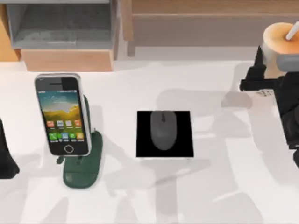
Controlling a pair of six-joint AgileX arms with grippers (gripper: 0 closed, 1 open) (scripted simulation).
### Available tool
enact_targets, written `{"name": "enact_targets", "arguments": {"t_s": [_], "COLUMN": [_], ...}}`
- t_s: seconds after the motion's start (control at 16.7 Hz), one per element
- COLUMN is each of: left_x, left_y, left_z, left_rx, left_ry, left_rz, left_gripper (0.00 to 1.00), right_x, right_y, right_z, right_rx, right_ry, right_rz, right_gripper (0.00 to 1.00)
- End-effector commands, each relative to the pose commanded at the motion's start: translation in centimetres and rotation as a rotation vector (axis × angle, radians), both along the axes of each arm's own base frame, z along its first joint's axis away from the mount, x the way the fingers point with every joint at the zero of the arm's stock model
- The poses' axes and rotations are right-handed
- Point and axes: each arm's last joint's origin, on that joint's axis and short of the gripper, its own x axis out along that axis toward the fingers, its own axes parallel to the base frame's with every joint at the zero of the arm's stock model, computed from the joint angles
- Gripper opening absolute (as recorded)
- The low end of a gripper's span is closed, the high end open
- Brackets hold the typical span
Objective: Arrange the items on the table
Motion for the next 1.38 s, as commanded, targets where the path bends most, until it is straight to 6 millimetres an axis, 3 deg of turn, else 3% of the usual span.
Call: {"name": "enact_targets", "arguments": {"t_s": [0.48,0.78,1.08,1.38], "left_x": [0.0,0.0,0.0,0.0], "left_y": [0.0,0.0,0.0,0.0], "left_z": [0.0,0.0,0.0,0.0], "left_rx": [0.000,0.000,0.000,0.000], "left_ry": [0.000,0.000,0.000,0.000], "left_rz": [0.000,0.000,0.000,0.000], "left_gripper": [1.00,1.00,1.00,1.00], "right_x": [3.2,5.4,7.5,10.3], "right_y": [-0.6,-1.5,-3.7,-7.9], "right_z": [5.2,7.6,9.7,11.7], "right_rx": [-0.036,-0.110,-0.108,-0.101], "right_ry": [-0.182,-0.207,-0.193,-0.113], "right_rz": [0.062,0.101,0.077,0.011], "right_gripper": [0.00,0.00,0.00,0.00]}}
